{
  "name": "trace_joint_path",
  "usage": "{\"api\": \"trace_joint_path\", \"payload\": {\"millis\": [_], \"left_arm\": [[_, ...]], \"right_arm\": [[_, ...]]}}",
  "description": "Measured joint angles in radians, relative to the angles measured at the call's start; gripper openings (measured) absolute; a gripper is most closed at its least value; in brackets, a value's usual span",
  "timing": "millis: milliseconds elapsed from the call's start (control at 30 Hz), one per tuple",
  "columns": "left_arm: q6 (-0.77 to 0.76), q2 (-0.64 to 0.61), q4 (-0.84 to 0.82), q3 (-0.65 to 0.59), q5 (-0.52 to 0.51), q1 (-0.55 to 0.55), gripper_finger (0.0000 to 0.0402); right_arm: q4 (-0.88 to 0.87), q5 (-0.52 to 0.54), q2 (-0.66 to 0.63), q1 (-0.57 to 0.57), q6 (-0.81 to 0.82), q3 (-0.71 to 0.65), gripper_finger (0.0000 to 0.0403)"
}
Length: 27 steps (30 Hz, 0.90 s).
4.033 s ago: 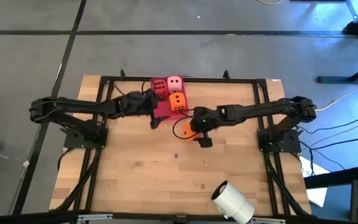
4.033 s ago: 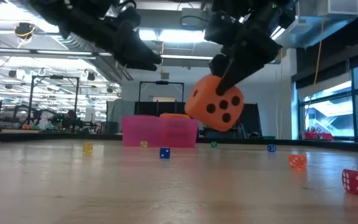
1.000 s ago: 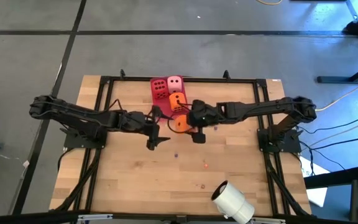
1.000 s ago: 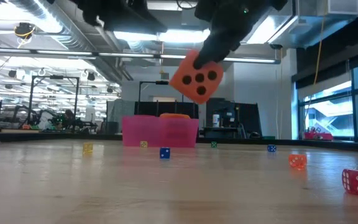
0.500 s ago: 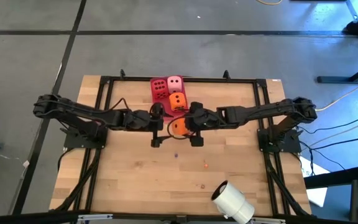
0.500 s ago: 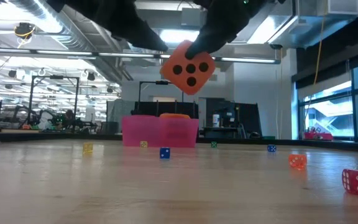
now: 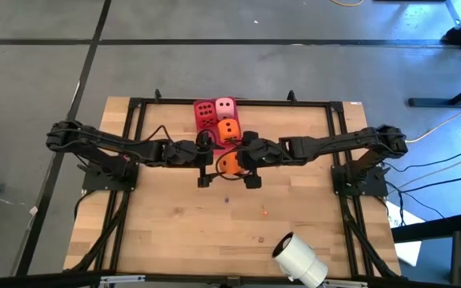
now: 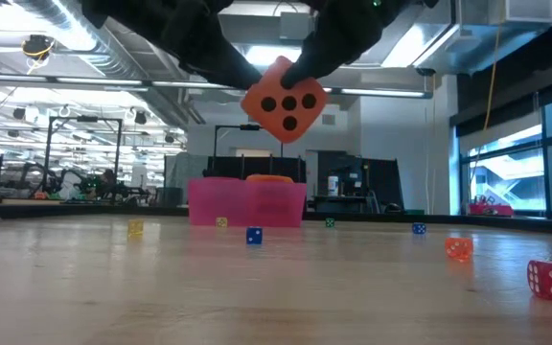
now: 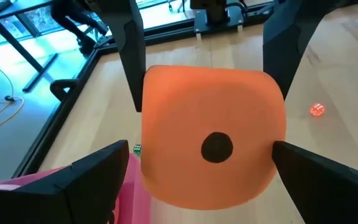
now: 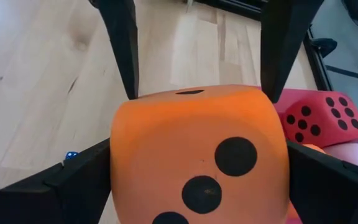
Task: Pick & Place Dice
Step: Put the big orange dice into the red bin
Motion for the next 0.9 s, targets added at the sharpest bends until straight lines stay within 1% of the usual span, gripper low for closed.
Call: {"api": "trace_joint_path", "payload": {"millis": [267, 367, 467, 700, 800, 900], "left_arm": [[-0.065, -0.010, 0.012, -0.001, 0.007, 0.000, 0.0400], [-0.078, -0.011, 0.020, -0.001, 0.042, 0.000, 0.0400], [-0.046, -0.011, 0.021, 0.000, 0.058, 0.000, 0.0400], [0.055, -0.011, 0.011, 0.000, 0.059, 0.000, 0.0400], [0.068, -0.011, 0.015, 0.000, 0.060, 0.000, 0.0400], [0.049, -0.011, 0.019, 0.000, 0.059, 0.000, 0.0400]], "right_arm": [[0.004, 0.000, -0.001, 0.000, -0.001, 0.000, 0.0400], [0.012, 0.001, -0.001, 0.000, -0.001, 0.000, 0.0400], [0.013, 0.004, -0.001, 0.000, -0.001, 0.002, 0.0400], [0.010, 0.003, -0.001, 0.000, 0.000, 0.002, 0.0400], [0.007, 0.003, -0.001, 0.000, 0.000, 0.002, 0.0400], [0.006, 0.003, -0.001, 0.000, 0.000, 0.002, 0.0400]]}}
